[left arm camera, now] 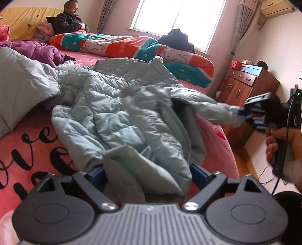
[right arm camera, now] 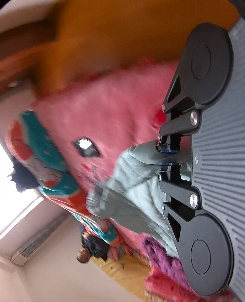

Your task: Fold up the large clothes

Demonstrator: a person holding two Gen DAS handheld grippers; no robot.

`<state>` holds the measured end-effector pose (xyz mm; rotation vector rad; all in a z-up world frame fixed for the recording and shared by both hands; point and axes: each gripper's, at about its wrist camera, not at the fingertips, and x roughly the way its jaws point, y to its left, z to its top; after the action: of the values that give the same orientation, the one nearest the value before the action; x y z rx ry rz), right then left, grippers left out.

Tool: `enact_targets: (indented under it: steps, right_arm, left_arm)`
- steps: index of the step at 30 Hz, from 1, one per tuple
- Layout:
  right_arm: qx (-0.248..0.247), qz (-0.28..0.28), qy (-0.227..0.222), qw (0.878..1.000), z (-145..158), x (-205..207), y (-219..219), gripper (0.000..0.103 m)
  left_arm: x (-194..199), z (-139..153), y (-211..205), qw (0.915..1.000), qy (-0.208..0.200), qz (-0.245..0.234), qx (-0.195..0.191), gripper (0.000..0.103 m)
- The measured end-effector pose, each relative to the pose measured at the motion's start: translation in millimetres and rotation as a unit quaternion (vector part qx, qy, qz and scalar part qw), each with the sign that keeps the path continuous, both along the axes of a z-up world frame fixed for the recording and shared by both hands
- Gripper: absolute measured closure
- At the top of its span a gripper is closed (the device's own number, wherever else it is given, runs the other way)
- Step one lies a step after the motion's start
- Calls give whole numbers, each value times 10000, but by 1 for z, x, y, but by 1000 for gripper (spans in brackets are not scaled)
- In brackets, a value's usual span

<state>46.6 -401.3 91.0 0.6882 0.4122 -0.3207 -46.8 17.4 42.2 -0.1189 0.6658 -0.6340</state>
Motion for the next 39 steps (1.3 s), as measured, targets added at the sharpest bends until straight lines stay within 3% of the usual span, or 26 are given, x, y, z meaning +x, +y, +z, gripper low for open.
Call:
enact_targets:
  steps: [8,14,17,19,21,25,27,30,34,39]
  right_arm:
    - [-832,-1067,-22,9908,32,-43,-36,99]
    - [-448,-1139,41,9925,18,-64,-53,97]
    - [-219,-757,83,9969,11,-58,-46,89]
    - [-166,-547,85,9983,10,-52,-38,71]
    - [-186,-350,26,9992,11,-50,-30,25]
    - [-424,106,116,9990,13,-40,-14,22]
    - [-671,261,197,9972,14,-38,-6,11]
    - [-971,386,262,9942,14,-33,0,4]
    - [-1455,333,469,9877,11,-25,1,2]
    - [-1607,295,563,9849,7,-11,-5,0]
  left_arm:
    - [1,-4,-3,9997,151,-128,133,4]
    - [1,-10,-5,9994,127,-127,306,4]
    - [0,-12,-6,9990,91,-9,436,4]
    - [-1,-10,-6,9981,52,153,588,6]
    - [-5,-7,-5,9969,-2,363,700,7]
    - [-11,-6,-5,9931,-87,665,962,7]
    - [-13,-4,-3,9922,-82,786,960,7]
    - [-12,-3,2,9915,-21,972,869,7]
    - [-9,-2,14,9916,230,1218,382,7]
    - [0,-4,27,9884,553,1388,-263,12]
